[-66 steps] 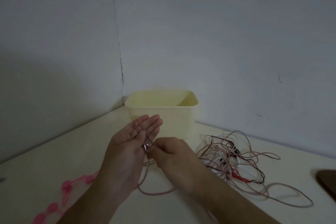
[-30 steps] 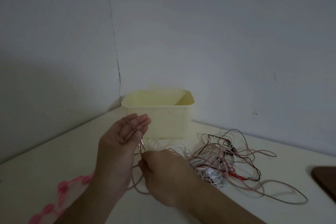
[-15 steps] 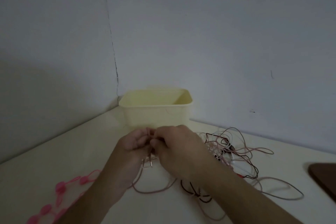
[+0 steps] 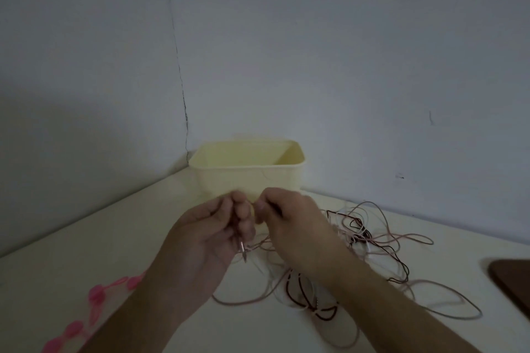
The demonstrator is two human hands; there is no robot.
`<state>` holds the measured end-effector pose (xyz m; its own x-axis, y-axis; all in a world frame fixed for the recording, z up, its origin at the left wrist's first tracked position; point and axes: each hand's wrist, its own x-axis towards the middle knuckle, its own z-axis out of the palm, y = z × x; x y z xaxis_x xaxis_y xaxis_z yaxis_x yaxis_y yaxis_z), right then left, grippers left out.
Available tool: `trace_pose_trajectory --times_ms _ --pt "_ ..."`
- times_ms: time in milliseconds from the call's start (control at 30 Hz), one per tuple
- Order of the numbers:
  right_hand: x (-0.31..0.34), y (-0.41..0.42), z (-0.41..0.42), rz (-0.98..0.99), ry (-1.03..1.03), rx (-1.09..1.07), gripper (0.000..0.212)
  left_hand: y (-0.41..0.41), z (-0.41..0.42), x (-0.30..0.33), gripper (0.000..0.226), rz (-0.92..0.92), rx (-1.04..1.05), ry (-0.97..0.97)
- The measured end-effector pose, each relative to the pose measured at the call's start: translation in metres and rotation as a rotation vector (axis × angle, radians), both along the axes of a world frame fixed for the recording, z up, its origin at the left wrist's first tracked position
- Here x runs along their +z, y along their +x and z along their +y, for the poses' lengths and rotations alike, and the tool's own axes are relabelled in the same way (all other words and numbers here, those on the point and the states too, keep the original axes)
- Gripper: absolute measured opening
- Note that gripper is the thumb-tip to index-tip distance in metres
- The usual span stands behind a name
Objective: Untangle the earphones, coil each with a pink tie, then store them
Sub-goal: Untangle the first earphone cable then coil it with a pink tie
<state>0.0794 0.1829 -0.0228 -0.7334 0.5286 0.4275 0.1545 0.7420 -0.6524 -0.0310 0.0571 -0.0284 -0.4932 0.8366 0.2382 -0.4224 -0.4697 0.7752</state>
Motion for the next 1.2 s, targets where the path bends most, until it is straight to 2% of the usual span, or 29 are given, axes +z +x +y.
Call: trace_pose_trajectory --times_ms 167,300,433,600,733,833,933,1067,1133,1200 --pt "-0.019 -0.010 -0.022 -0.237 0.106 0.082 0.017 -0.005 0.006 -0.001 0.032 -0.059 0.278 0.033" --pt "-0.014 -0.008 -0.028 -0.273 0.137 0.126 0.019 -0.017 0.007 -0.005 0.038 0.206 0.510 -0.047" --pt "-0.008 -0.007 -0.037 -0.277 0.149 0.168 0.020 -0.021 0.008 -0.015 0.033 0.387 0.576 -0.114" --pt "0.003 -0.004 -0.033 -0.229 0.150 0.182 0.034 -0.020 0.010 -0.022 0.032 0.438 0.473 -0.184" --pt "0.008 -0.003 -0.018 -0.099 0.107 0.065 0.018 -0.015 0.012 -0.024 0.019 0.451 0.237 -0.230" --pt "0.008 0.000 -0.008 -0.051 0.086 -0.005 0.021 -0.009 0.009 -0.019 0.023 0.457 0.088 -0.216" --pt "0.007 0.003 -0.004 -0.006 0.115 -0.051 0.022 -0.006 0.008 -0.015 0.026 0.427 0.059 -0.214" --pt "0.004 0.004 -0.008 0.003 0.216 -0.067 0.018 -0.014 0.008 -0.014 0.030 0.483 0.061 -0.372" --pt "0.004 0.005 -0.006 0.046 0.208 -0.056 0.022 -0.013 0.005 -0.012 0.030 0.421 -0.017 -0.392" --pt "0.003 0.003 -0.002 0.085 0.106 -0.022 0.024 -0.012 0.001 -0.008 0.032 0.266 -0.095 -0.334"
